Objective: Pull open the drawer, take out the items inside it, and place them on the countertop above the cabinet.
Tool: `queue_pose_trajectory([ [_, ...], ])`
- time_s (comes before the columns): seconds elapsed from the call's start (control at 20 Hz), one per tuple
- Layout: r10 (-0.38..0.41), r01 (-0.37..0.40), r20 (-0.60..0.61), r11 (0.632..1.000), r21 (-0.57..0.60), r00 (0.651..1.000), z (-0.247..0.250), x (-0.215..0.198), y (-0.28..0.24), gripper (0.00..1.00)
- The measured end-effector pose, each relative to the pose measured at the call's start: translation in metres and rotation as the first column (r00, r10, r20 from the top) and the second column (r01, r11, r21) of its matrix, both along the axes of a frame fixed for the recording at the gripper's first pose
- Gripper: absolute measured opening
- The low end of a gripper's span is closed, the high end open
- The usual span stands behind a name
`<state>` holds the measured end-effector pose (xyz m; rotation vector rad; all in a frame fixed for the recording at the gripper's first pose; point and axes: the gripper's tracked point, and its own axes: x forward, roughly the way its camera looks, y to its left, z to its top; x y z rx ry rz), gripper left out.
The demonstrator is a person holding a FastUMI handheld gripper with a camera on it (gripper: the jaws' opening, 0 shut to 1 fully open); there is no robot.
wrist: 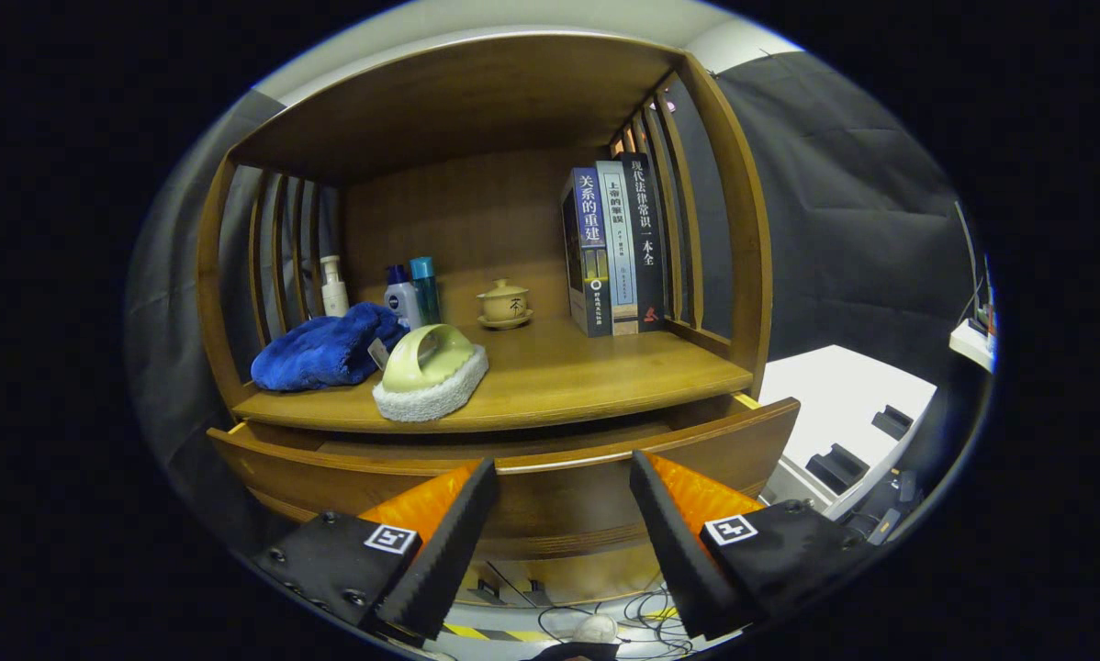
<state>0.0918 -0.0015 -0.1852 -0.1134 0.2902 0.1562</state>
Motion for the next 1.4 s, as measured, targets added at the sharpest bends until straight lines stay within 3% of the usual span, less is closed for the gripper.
queue_pose_trajectory([
  [0.95,-0.009,0.009,-0.016,0.999,-0.034,1.000,0.000,0.037,0.012,0.98],
  [1.4,0.055,-0.056,0.151,0.998,0.004,0.987,0.133,0.013,0.055,0.98],
])
